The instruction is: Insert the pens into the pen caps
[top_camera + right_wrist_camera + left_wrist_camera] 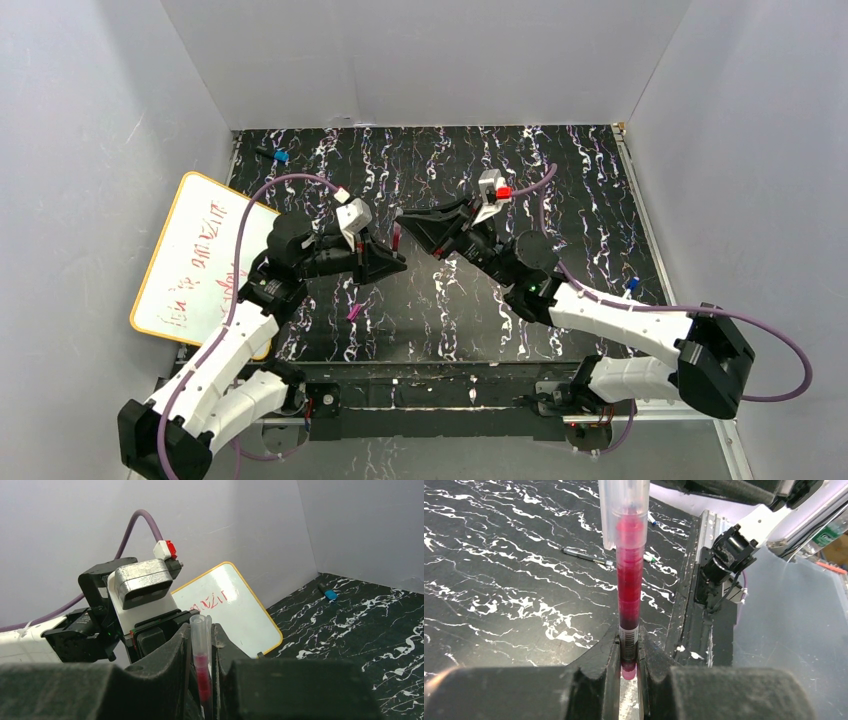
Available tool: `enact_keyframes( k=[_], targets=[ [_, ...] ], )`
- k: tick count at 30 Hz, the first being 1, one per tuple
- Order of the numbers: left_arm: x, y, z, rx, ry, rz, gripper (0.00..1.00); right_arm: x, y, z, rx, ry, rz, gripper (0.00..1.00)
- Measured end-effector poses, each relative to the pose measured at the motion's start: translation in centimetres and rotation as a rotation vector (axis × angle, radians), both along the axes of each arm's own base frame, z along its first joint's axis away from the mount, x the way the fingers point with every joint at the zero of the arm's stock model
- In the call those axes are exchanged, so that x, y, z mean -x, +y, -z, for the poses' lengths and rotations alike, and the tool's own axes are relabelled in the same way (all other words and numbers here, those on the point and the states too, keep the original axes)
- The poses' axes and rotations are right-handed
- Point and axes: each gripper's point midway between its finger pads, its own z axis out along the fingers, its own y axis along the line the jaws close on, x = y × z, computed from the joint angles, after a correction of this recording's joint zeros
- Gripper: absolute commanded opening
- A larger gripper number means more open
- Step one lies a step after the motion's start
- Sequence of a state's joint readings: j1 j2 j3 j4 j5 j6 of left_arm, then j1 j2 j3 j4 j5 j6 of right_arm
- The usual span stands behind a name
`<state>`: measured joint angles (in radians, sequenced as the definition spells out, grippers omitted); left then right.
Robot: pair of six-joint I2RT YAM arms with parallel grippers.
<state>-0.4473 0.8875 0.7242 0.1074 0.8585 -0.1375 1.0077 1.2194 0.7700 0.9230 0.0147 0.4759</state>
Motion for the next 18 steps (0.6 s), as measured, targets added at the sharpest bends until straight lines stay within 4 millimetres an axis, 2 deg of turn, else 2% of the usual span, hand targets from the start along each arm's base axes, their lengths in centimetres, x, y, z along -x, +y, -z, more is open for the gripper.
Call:
enact_keyframes(
  k=[17,18],
  targets=[
    [-0.1,1.0,1.4,-0.092,-0.032,-0.025,0.00,0.6,-0.5,1.5,0.062,0.022,-0.010,0.01],
    [0.0,1.0,1.4,-0.093,-0.032,-0.025,0.00,0.6,-0.5,1.5,0.063,0.022,-0.010,0.07]
  ],
)
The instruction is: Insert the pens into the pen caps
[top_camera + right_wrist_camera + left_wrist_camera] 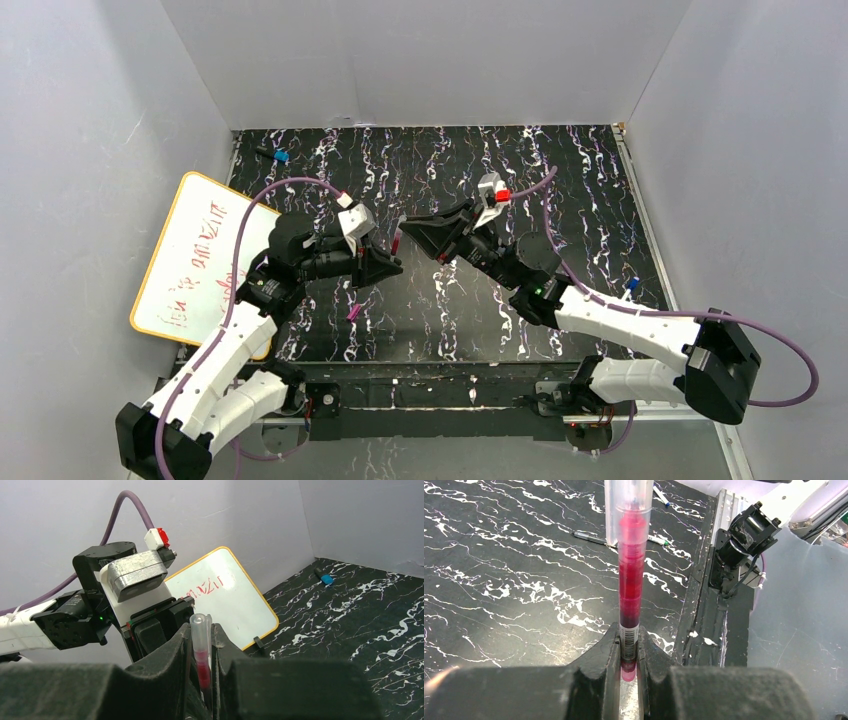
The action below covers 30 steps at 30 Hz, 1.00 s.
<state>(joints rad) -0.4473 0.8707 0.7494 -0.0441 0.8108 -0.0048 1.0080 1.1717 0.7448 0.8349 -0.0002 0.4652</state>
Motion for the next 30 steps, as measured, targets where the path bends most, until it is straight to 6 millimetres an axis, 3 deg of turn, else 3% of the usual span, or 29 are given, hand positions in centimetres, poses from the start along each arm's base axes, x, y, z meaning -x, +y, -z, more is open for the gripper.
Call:
enact_keyframes(
  k=[4,9,14,23,30],
  targets=[
    [-0.1,0.1,0.2,-0.008,-0.008,0.000,0.00,0.0,0.1,0.1,0.009,0.004,-0.003,0.35],
    [-0.8,0.1,-0.1,0.001,-0.044,-0.026,0.00,0.2,0.4,1.6,0.064,0.032,-0.017,0.54],
    [-1.3,0.2,0.2,0.004,-0.055,-0.044,0.00,0.4,0.4,2.7,0.117,0.043,-0.019,0.57],
    [-1.4,0.1,0.0,0.013,-0.069,-0.045,0.00,0.5,0.1,1.6,0.109,0.009,-0.012,0.59],
    [-1.3,-0.1,-0.1,0.029,-0.051,-0.039,0.00,-0.2,1.8,0.5,0.088,-0.016,-0.027,0.59]
  ],
)
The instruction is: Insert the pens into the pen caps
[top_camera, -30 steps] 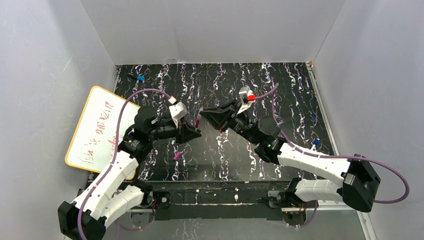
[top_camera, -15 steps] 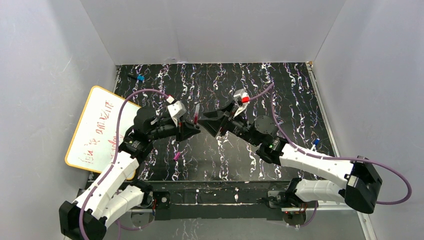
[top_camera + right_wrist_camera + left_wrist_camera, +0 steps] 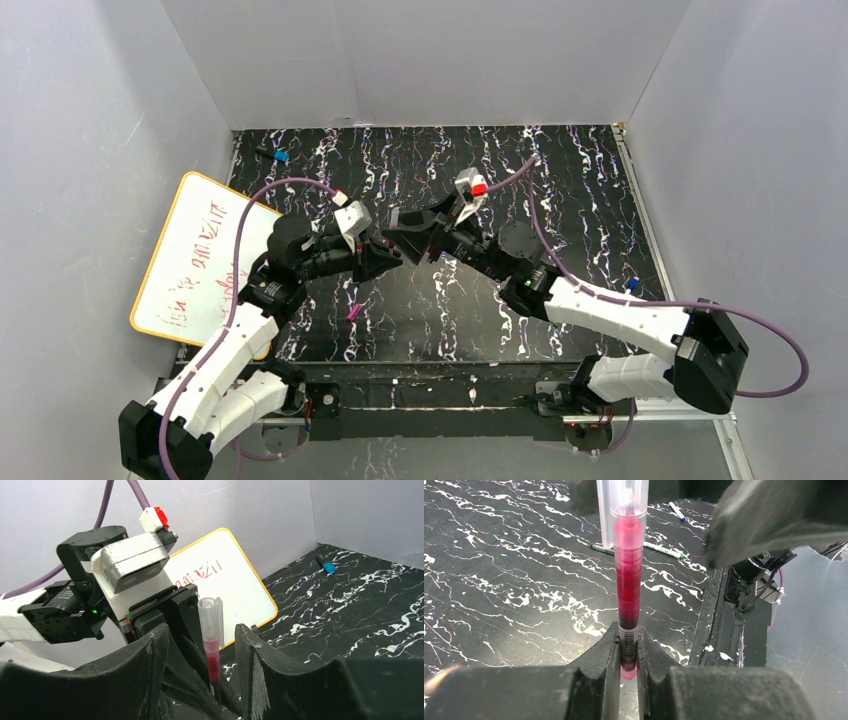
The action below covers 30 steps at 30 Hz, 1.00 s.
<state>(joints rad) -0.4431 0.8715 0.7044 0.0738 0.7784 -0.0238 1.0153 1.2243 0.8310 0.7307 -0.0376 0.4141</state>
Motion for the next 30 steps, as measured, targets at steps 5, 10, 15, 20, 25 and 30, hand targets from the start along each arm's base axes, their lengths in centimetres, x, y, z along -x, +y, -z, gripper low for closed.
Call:
enact_keyframes(
  k=[5,10,15,20,25,30],
  targets=[
    [0.3,-0.2,0.2,0.002,0.013,0.008,0.00,-0.5,1.4,0.9,0.021,0.008,-0.015,0.58],
    [0.4,-0.2,0.1,0.005,0.017,0.014,0.00,-1.0,2.2,0.8,0.019,0.003,-0.018,0.56],
    [0.5,-0.3,0.2,0.005,0.021,0.016,0.00,-1.0,2.3,0.3,0.007,-0.009,-0.019,0.54],
    [0.5,-0.3,0.2,0.006,0.024,0.016,0.00,-1.0,2.2,0.2,0.007,-0.021,-0.017,0.23],
    [0.6,-0.3,0.2,0.009,0.023,0.020,0.00,-1.2,2.1,0.1,0.007,-0.032,-0.008,0.01],
    [0.6,-0.4,0.1,0.010,0.021,0.023,0.00,-1.2,2.1,0.1,0.007,-0.031,-0.008,0.01]
  ],
)
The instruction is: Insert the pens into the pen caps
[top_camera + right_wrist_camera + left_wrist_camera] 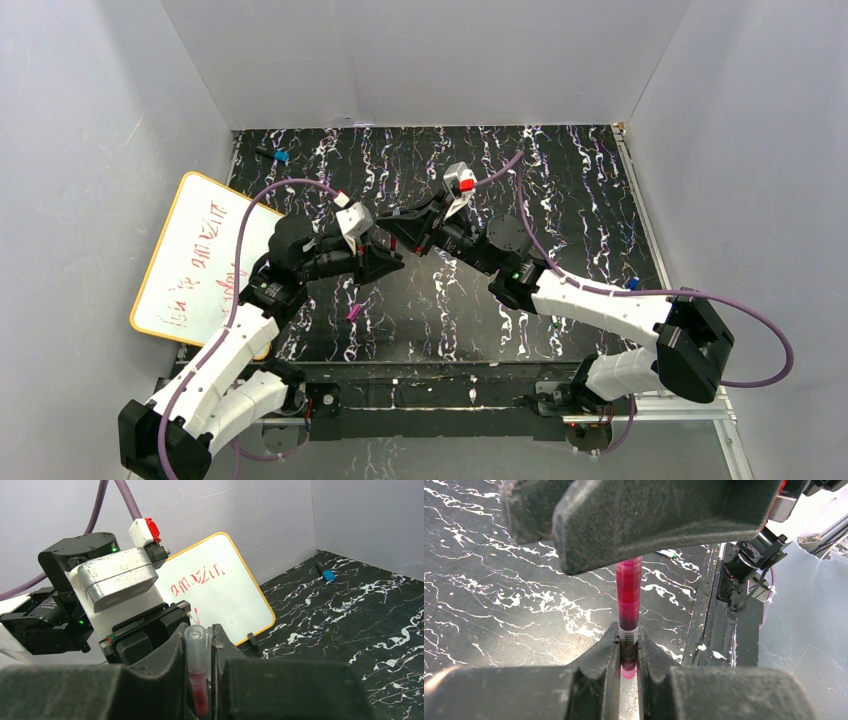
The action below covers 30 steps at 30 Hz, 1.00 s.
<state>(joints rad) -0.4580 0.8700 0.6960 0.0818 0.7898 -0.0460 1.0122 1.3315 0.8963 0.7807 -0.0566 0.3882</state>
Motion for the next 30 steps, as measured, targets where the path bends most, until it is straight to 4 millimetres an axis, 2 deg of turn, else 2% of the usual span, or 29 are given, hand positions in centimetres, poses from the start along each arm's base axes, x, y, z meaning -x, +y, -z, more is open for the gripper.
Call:
enact_keyframes(
  k=[14,30],
  targets=[
    [-0.1,0.1,-0.1,-0.001,-0.008,-0.015,0.00,0.1,0.0,0.1,-0.001,-0.001,-0.004,0.01],
    [0.2,0.4,1.8,-0.058,0.052,-0.020,0.00,0.2,-0.3,2.6,0.015,0.044,-0.007,0.01]
  ],
)
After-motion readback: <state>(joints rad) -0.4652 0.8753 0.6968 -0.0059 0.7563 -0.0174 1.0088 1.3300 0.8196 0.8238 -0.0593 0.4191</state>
